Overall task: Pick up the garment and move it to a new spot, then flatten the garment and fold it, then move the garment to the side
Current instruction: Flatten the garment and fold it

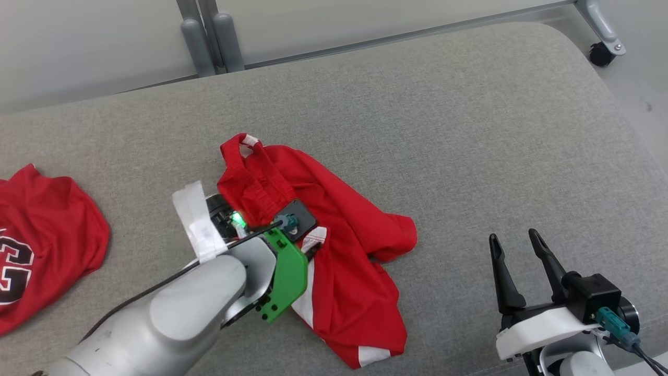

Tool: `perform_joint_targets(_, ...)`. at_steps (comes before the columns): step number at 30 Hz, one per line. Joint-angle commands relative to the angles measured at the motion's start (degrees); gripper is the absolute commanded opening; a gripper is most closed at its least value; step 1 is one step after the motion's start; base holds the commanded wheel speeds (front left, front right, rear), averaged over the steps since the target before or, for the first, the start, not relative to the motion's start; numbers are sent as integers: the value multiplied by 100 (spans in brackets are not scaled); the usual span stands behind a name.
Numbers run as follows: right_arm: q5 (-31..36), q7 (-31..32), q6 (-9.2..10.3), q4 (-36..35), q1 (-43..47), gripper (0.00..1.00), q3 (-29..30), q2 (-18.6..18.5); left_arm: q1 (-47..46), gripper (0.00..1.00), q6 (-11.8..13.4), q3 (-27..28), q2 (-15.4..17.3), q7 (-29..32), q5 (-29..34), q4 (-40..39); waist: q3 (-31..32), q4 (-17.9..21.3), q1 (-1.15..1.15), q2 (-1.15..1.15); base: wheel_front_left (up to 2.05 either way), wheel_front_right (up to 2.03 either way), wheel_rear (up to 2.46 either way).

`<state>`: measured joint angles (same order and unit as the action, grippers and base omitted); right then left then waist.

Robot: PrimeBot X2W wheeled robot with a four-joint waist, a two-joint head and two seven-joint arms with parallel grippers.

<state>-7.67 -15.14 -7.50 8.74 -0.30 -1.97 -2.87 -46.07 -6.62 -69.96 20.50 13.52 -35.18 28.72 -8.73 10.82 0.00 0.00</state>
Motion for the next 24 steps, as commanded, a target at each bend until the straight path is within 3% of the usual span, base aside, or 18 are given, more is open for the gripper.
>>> perform_joint_targets(1, -34, -1, 2, -4, -55, 100, 4, -5, -94, 97, -24, -16, -60, -22, 29, -67, -15, -4, 0, 0, 0, 0, 0)
perform_joint_targets(2, -24, -1, 2, -5, -72, 100, -9, -5, -178, 94, -26, -17, -71, -21, 65, -121, -34, 4, 0, 0, 0, 0, 0)
perform_joint_targets(4, -8, -1, 2, -7, -110, 100, -38, -5, -274, 100, -19, 2, -81, 0, 56, -155, -70, 33, 0, 0, 0, 0, 0)
perform_joint_targets(7, 0, -1, 2, -8, -158, 100, -89, -5, -339, 100, -45, -43, -70, 136, -2, -91, -133, 105, 0, 0, 0, 0, 0)
perform_joint_targets(9, -4, -1, 2, -9, -190, 100, -119, -5, -367, 90, -56, -83, -41, 265, -66, 41, -177, 165, 0, 0, 0, 0, 0)
perform_joint_targets(11, -14, -1, 2, -14, -215, 100, -139, -5, -385, 69, -78, -136, -32, 377, -173, 156, -229, 224, 0, 0, 0, 0, 0)
perform_joint_targets(12, -28, -1, 2, -5, -222, 100, -132, -5, -364, 54, -82, -173, -43, 438, -236, 204, -243, 247, 0, 0, 0, 0, 0)
perform_joint_targets(14, -58, -1, 2, 10, -215, 100, -115, -5, -307, 44, -91, -239, -27, 521, -309, 191, -262, 283, 0, 0, 0, 0, 0)
perform_joint_targets(16, -77, -1, 2, 15, -186, 100, -84, -5, -232, 0, -90, -297, 47, 610, -373, 120, -256, 297, 0, 0, 0, 0, 0)
perform_joint_targets(20, -85, -1, 2, 4, -77, 100, -1, -5, -103, 0, -91, -204, 250, 498, -701, -119, -202, 251, 0, 0, 0, 0, 0)
perform_joint_targets(24, -76, -1, 2, 10, 62, 100, 132, -5, 305, 0, 519, 579, 539, -287, -1209, -610, -35, 126, 0, 0, 0, 0, 0)
